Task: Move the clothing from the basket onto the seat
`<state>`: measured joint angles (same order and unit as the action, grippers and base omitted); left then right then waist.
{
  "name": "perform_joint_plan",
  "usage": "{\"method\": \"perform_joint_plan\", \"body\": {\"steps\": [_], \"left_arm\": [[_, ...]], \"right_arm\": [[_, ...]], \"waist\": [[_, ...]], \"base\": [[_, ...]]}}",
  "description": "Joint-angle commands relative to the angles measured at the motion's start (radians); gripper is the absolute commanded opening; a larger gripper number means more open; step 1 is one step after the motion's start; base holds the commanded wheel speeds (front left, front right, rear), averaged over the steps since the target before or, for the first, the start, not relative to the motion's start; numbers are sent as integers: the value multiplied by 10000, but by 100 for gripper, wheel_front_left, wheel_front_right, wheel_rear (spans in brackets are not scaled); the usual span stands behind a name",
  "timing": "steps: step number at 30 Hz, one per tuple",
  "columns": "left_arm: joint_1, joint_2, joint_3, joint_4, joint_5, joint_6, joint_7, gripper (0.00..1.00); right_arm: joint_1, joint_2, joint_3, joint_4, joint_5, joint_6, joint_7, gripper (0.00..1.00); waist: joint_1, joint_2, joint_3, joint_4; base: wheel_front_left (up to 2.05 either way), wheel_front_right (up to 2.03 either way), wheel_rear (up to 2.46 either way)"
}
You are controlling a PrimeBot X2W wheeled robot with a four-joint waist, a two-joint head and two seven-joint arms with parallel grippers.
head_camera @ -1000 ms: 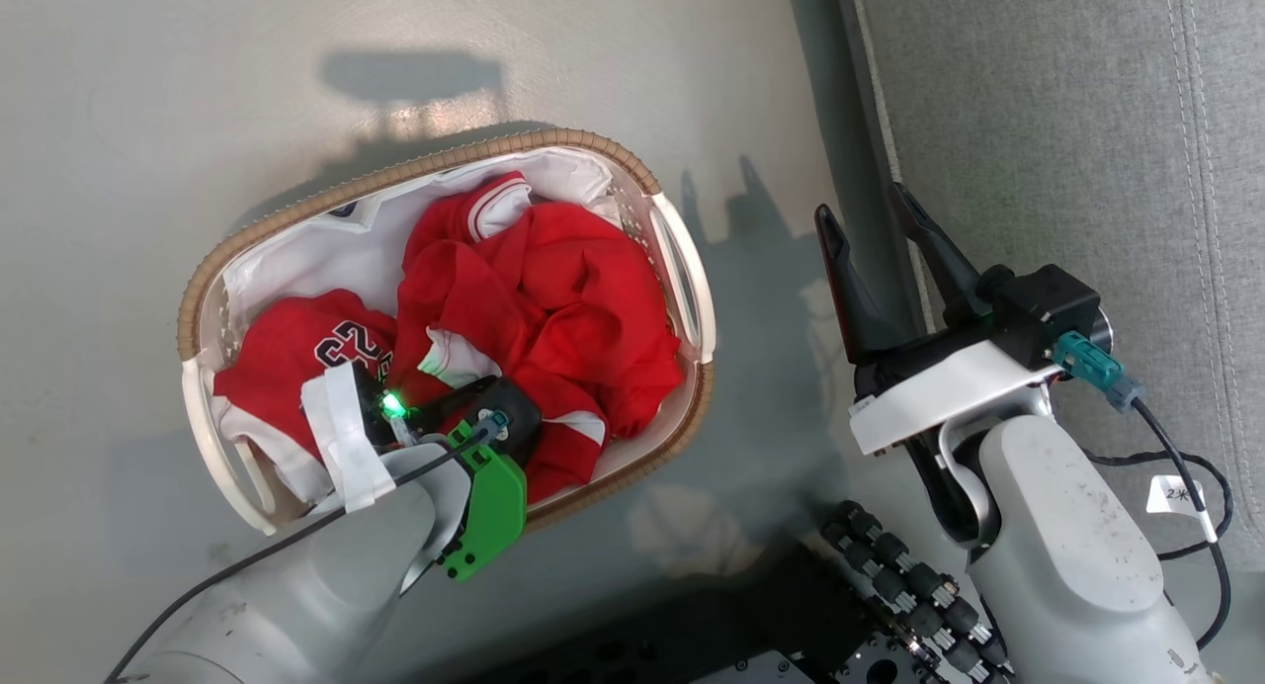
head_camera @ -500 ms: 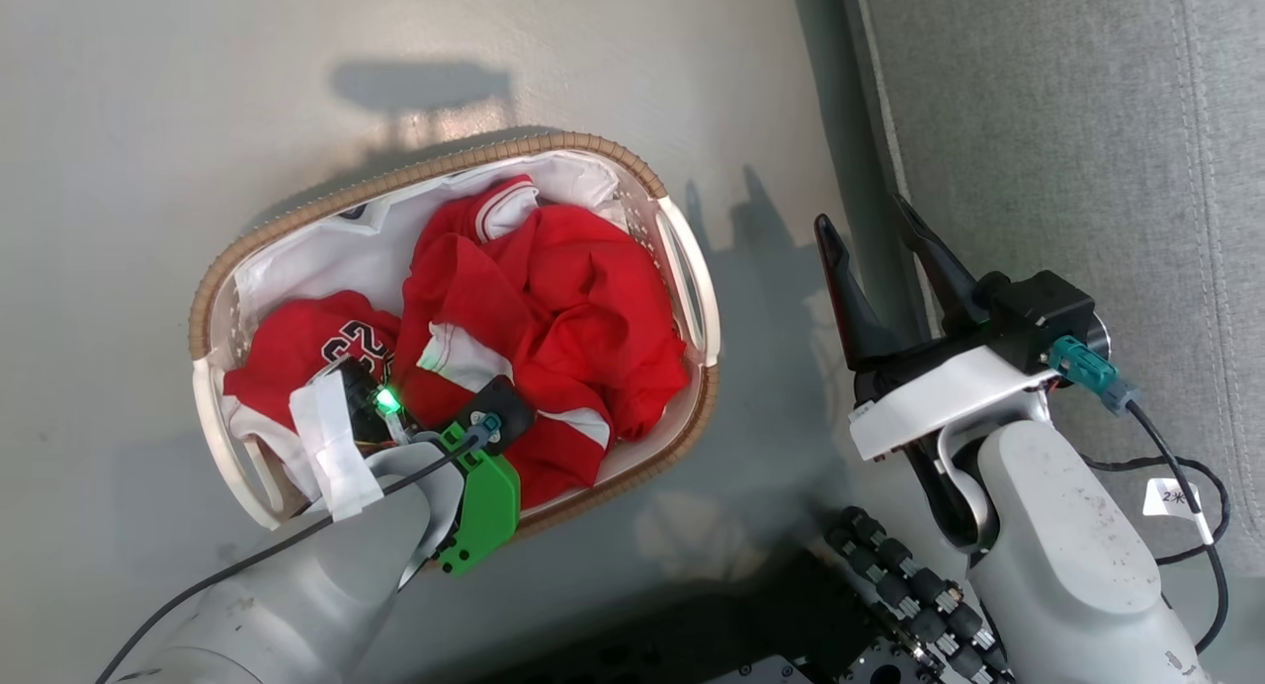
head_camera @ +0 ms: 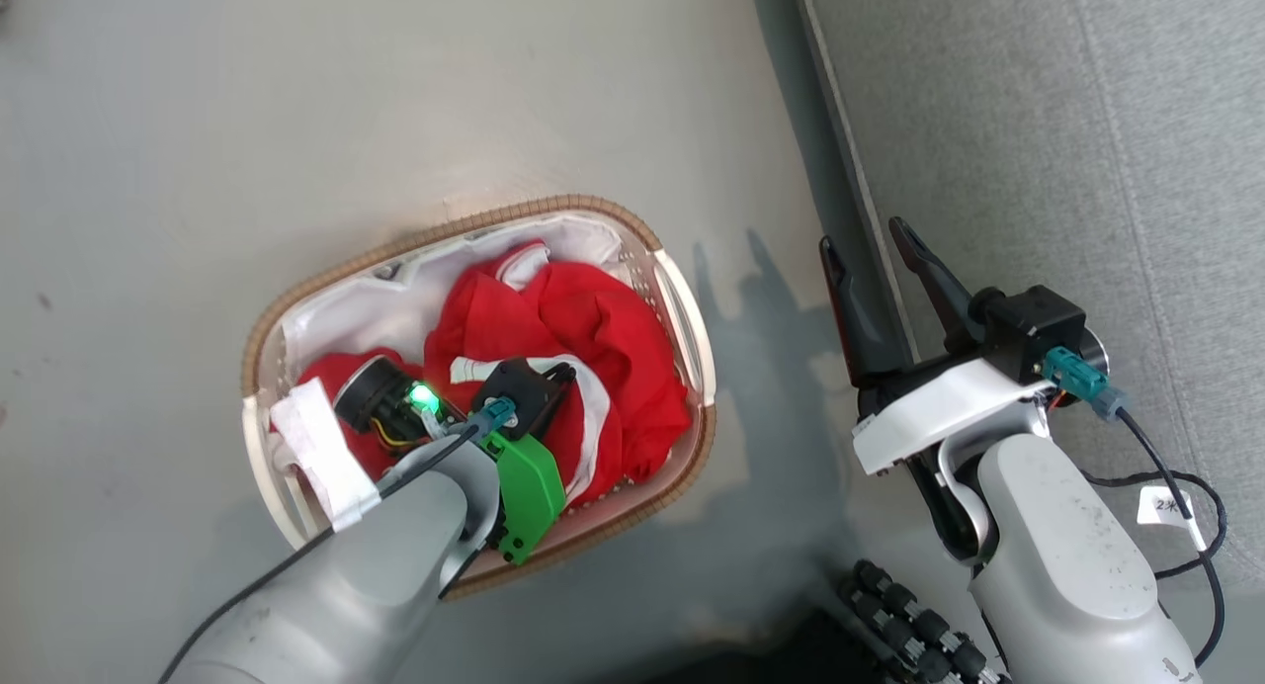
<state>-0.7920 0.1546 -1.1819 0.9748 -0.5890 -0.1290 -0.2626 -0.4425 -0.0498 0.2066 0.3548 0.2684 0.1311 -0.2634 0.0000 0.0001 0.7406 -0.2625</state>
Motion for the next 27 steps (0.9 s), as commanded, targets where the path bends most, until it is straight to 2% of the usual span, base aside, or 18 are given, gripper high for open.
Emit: {"method": "perform_joint_plan", "body": {"steps": [1, 11, 22, 27], "left_arm": [[349, 93, 280, -241, 138, 10, -26, 0], [1881, -85, 2859, -2251, 1206, 101, -17, 0], [3848, -609, 5644, -4016, 2213, 4, -15, 0], [4458, -791, 6523, -4740, 2619, -19, -17, 0]], "right_arm": [[177, -31, -35, 63, -80, -7, -21, 100], [714, -35, -290, 340, -445, -7, -21, 100], [1612, -34, -342, 708, -523, -7, -21, 100], [2009, -118, -189, 842, -459, -7, -21, 100]], "waist": [[0, -1, -878, 179], [0, -1, -2865, 738], [0, -1, -5091, 1241], [0, -1, -5813, 1320]], "base": [[0, 0, 0], [0, 0, 0], [0, 0, 0], [0, 0, 0]]}}
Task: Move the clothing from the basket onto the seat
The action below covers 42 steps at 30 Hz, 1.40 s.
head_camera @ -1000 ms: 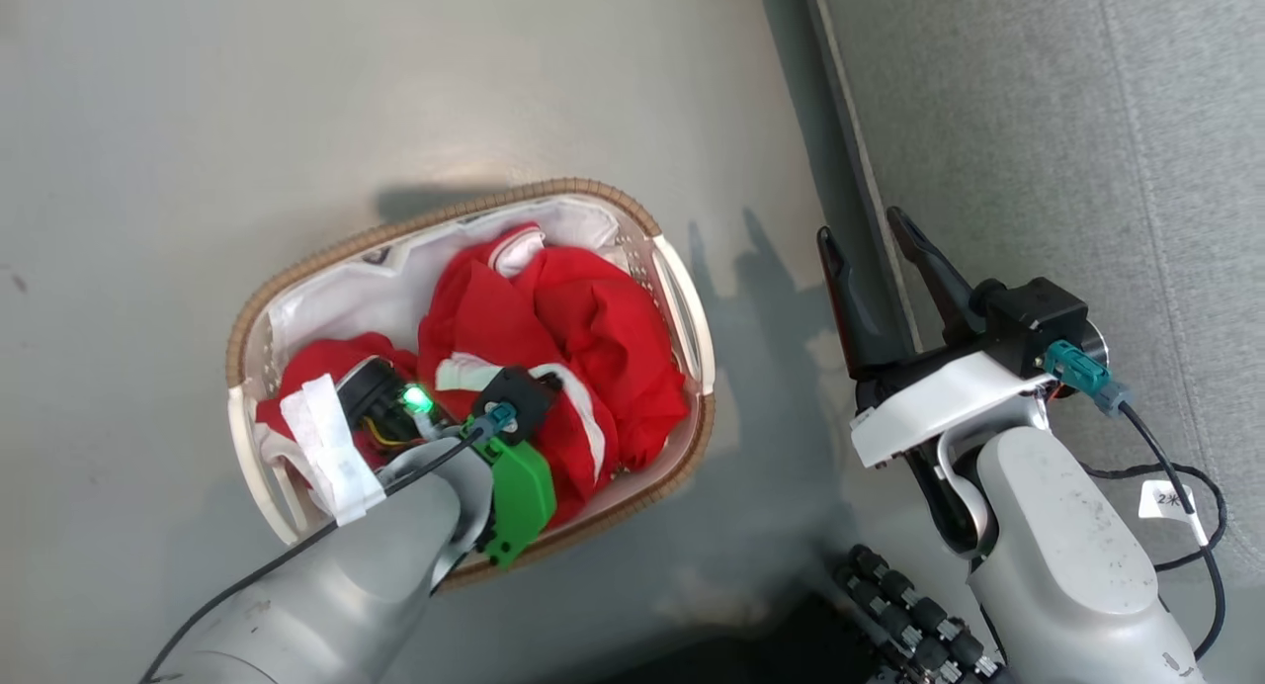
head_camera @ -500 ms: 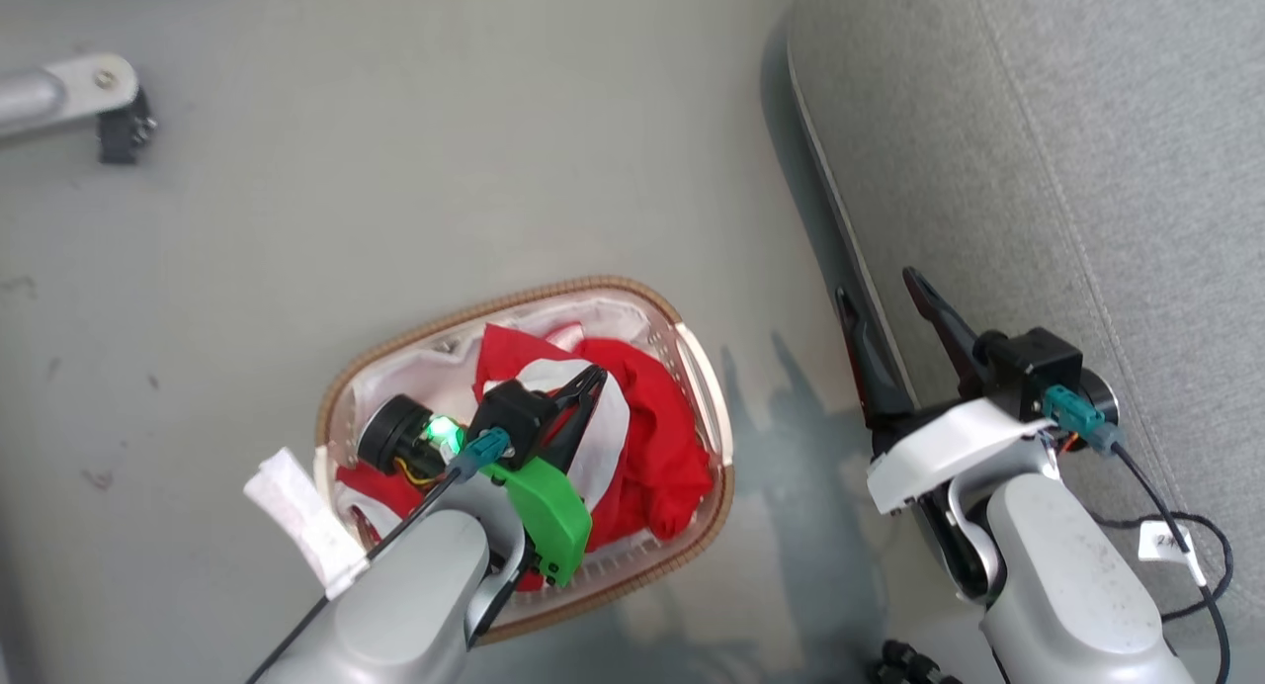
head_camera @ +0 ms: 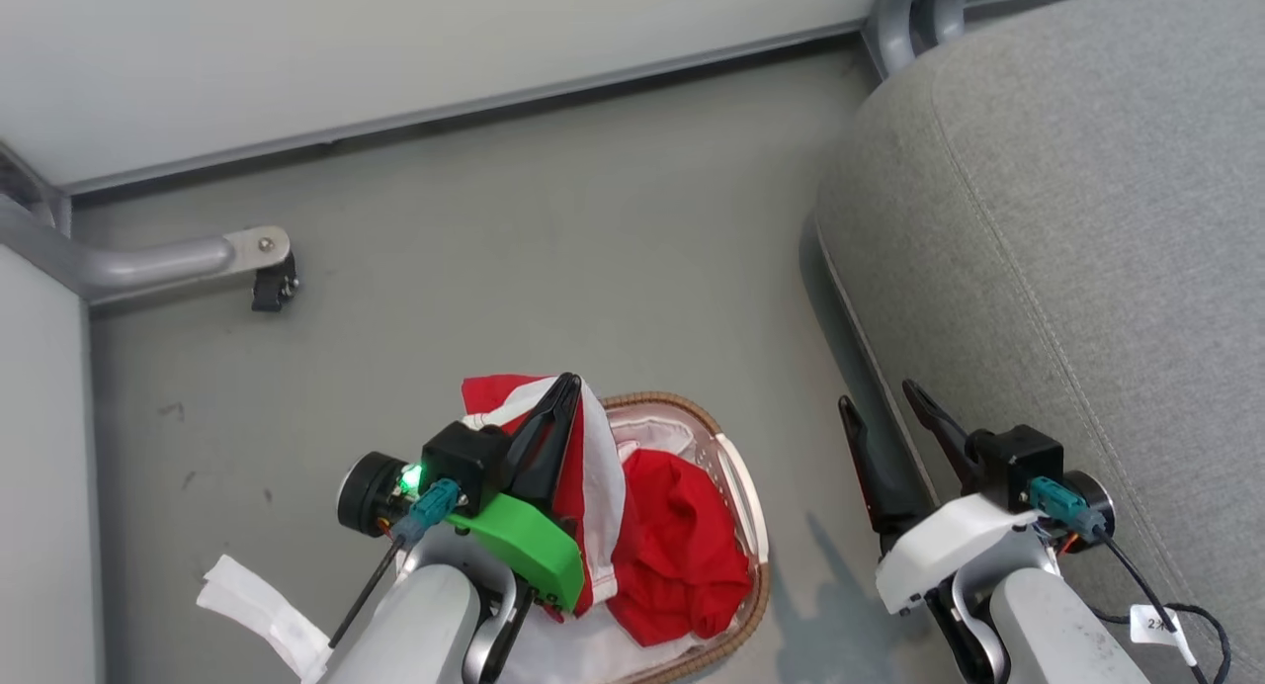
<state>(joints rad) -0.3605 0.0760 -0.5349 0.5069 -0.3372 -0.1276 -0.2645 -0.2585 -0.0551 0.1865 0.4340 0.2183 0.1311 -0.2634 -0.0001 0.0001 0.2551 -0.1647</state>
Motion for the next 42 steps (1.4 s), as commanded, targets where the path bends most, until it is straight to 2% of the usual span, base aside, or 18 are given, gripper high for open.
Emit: {"method": "perform_joint_plan", "body": {"steps": [1, 17, 27, 35, 42], "left_arm": [[247, -48, 191, -181, 125, -37, 4, 0], [261, -236, 1345, -2368, 75, -40, 3, 0], [-84, -241, 1326, -3218, -85, -41, 1, 0], [-150, -241, 1116, -3366, -116, -41, 1, 0], [-214, -240, 950, -3380, -197, -41, 1, 0]], "right_arm": [[260, -74, 27, 79, 76, -7, -21, 100], [1340, -151, 276, 376, 382, -7, -21, 100], [1700, -189, 887, 534, 534, -7, -21, 100], [845, -413, 2772, 191, 684, -7, -21, 100], [-821, -443, 4505, 304, 836, -8, -21, 100]], "waist": [[1, -1, -1102, 362], [1, -1, -2446, 670], [1, -1, -2774, 842], [1, -1, -2774, 1154], [1, -1, -2718, 1460]], "base": [[0, 0, 0], [0, 0, 0], [0, 0, 0], [0, 0, 0], [0, 0, 0]]}}
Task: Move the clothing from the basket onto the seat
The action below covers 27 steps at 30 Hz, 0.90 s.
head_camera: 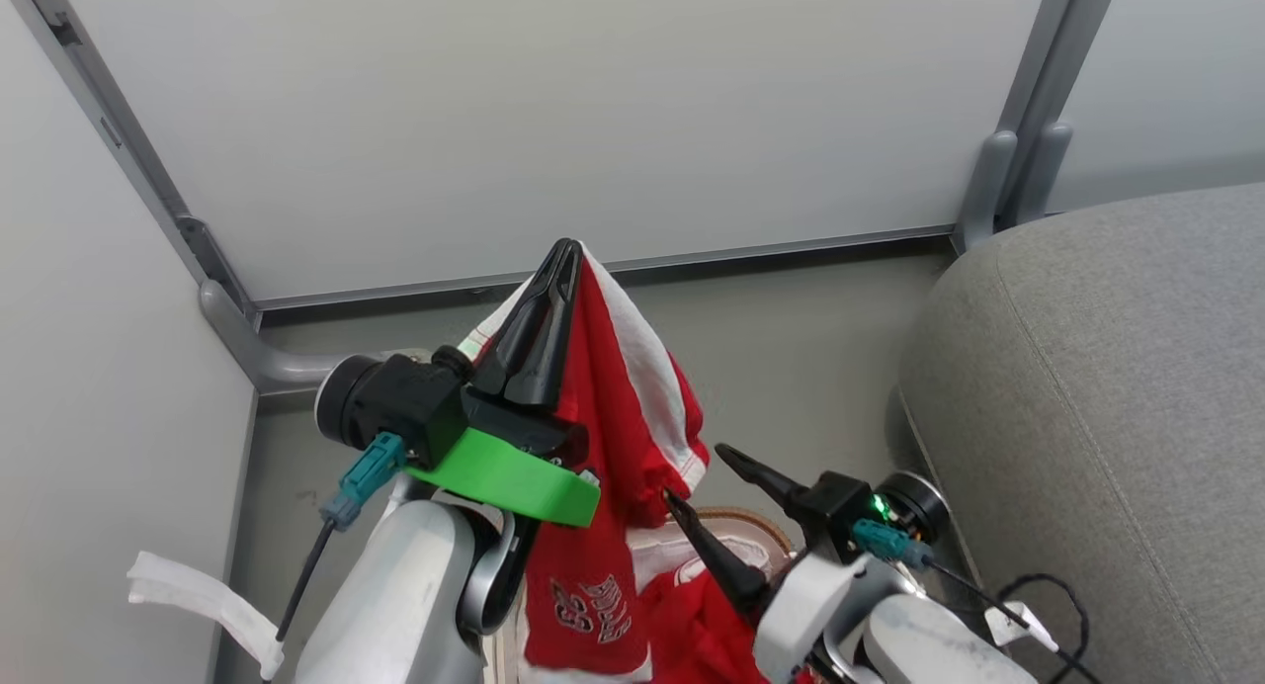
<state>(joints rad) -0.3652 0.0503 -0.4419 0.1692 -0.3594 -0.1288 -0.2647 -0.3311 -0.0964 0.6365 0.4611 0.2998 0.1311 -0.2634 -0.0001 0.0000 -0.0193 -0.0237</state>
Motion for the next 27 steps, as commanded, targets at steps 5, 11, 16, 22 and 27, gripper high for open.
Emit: {"method": "perform_joint_plan", "body": {"steps": [5, 11, 16, 22, 27], "left_arm": [[-255, 13, -188, -43, -30, -30, 5, 0], [-395, 16, -758, -161, -169, -30, 5, 0], [-488, 17, -1184, -219, -280, -30, 5, 0], [-491, 17, -1405, -160, -374, -31, 5, 0], [-369, 15, -1271, -41, -374, -31, 3, 0]], "right_arm": [[-1108, 146, 15, 540, -389, -7, -19, 100], [-1727, 378, -527, 1066, -1216, -8, -21, 100], [-1824, 450, -375, 1475, -1136, -7, -19, 100], [-2042, 425, 588, 2152, 22, -8, -14, 0], [-1939, 427, 811, 2437, 543, -8, -13, 0]], "waist": [[1, 0, 73, 179], [1, 0, 80, 396], [1, 0, 80, 619], [1, 0, 62, 830], [1, 0, 61, 857]], "base": [[0, 0, 0], [0, 0, 0], [0, 0, 0], [0, 0, 0], [0, 0, 0]]}}
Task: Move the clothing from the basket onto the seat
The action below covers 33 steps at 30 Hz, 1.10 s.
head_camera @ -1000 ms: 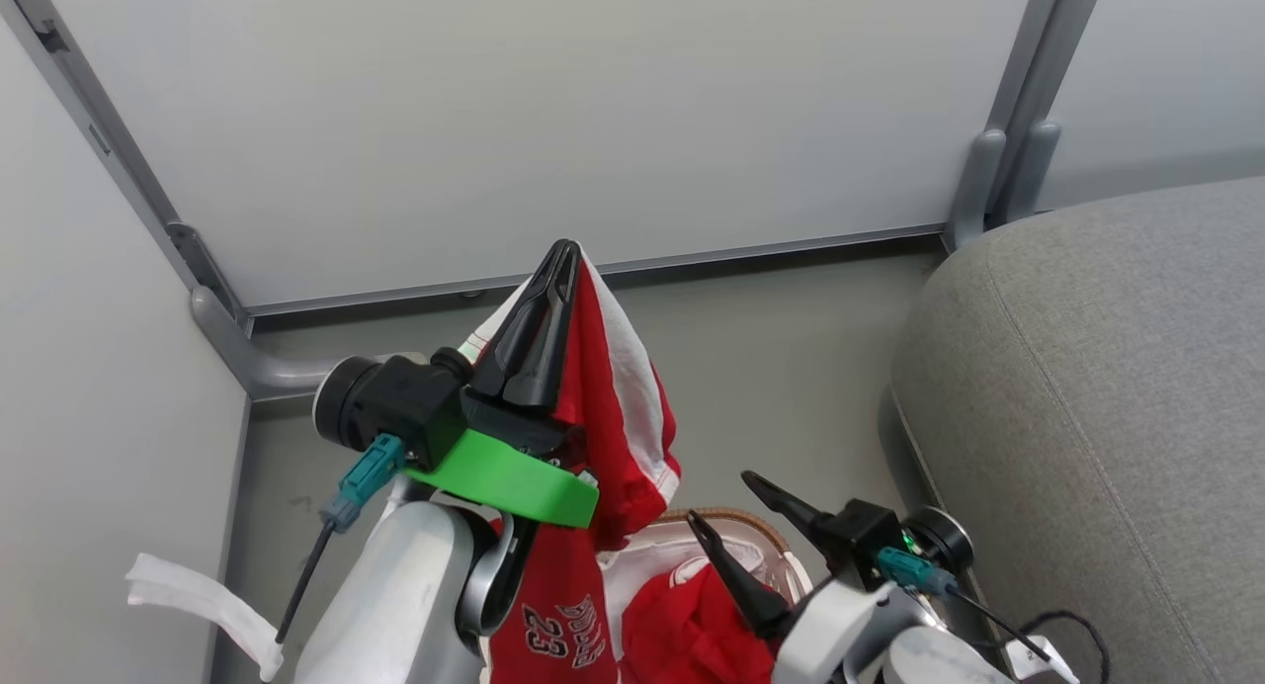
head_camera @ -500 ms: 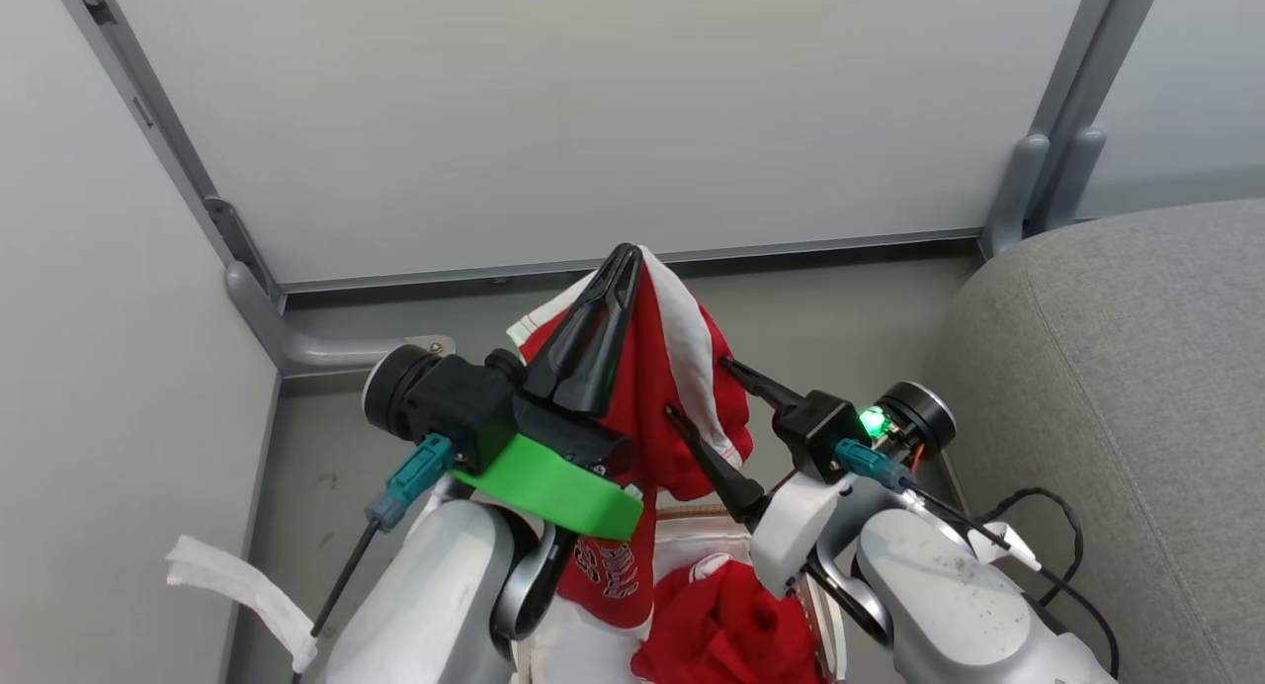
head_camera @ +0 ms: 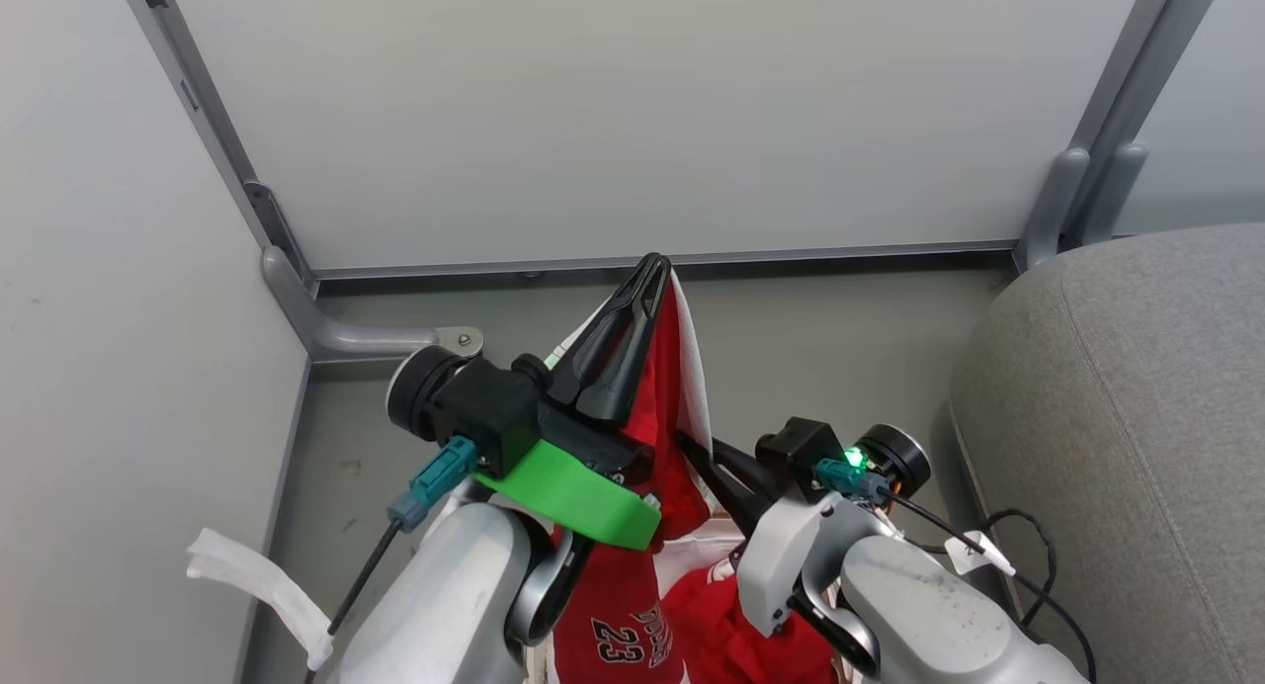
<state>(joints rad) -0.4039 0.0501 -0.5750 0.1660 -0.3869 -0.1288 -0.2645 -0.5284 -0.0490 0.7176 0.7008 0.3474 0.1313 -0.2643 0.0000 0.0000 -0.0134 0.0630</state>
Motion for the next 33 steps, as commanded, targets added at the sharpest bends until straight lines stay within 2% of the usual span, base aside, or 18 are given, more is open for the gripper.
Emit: {"method": "perform_joint_plan", "body": {"steps": [1, 3, 4, 5, 6, 12, 27, 30, 33], "left_arm": [[40, 17, 92, 6, -90, -31, 1, 0], [84, 17, 163, 18, -46, -15, 1, 0], [149, 17, 205, 79, -80, 19, 3, 13], [221, 17, 221, 153, -185, 25, 3, 74], [221, 17, 278, 157, -182, 38, 3, 100], [481, 17, 502, 562, 100, 38, 3, 100], [1285, 35, 1157, 686, 922, -31, 5, 100], [1370, 84, 1156, 711, 999, -27, 3, 100], [1267, 79, 944, 745, 1013, -28, 3, 100]], "right_arm": [[60, -46, -37, 35, 102, -10, -3, 0], [101, -46, -155, -60, 117, -10, -3, 0], [132, -46, -269, -125, 110, -10, -3, 0], [193, -45, -377, -165, 124, -10, -5, 0], [304, -47, -517, -171, 162, -10, -3, 0], [790, -45, -1362, -538, 199, -10, -5, 0], [1598, -39, -2705, -1612, -192, -10, -5, 0], [1761, -27, -2872, -1778, -283, -10, -3, 0], [1867, -33, -3305, -1978, -491, -10, -5, 0]], "waist": [[0, 0, 7, -28], [0, 0, 21, -102], [0, 0, 29, -155], [0, 0, 34, -214], [0, 0, 42, -281], [0, 0, 132, -1134], [0, 0, 694, -4911], [0, 0, 791, -5479], [0, 0, 986, -5720]], "base": [[0, 0, 0], [0, 0, 0], [0, 0, 0], [0, 0, 0], [0, 0, 0], [0, 0, 0], [0, 0, 0], [0, 0, 0], [0, 0, 0]]}}
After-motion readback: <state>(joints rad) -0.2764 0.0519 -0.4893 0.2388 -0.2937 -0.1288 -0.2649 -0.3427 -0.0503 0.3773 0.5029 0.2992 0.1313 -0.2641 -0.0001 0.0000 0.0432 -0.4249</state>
